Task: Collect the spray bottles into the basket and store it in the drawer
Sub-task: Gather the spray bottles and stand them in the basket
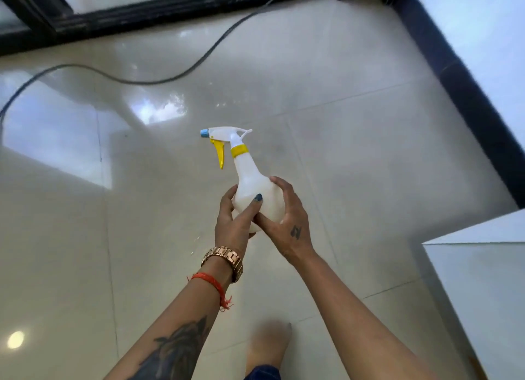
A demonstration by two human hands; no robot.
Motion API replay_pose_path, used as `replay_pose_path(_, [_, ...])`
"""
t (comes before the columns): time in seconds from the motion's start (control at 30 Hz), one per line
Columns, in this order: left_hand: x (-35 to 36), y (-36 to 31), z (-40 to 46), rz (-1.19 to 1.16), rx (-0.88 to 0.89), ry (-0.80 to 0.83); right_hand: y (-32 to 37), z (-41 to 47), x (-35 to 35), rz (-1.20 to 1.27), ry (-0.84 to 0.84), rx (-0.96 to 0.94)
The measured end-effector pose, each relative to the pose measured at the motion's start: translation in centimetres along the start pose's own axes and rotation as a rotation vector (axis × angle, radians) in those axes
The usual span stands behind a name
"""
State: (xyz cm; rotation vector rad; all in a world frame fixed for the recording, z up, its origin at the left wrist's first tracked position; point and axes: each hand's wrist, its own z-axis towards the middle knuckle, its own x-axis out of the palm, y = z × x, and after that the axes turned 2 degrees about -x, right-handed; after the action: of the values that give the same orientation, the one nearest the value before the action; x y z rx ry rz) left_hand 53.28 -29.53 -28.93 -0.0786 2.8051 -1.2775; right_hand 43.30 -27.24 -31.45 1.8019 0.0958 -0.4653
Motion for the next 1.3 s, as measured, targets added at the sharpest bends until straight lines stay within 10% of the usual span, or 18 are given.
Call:
replay_pose_path(0.5, [21.8, -16.2, -18.5, 0.2, 0.455, 0.545, 13.7, -4.8, -28.1, -0.028, -0.739, -0.289])
replay_pose_path(1.3, [36.0, -8.2, -49.5, 0.357, 0.71, 1.301, 14.6, -33.9, -48.8, -0.138, -1.523, -0.299])
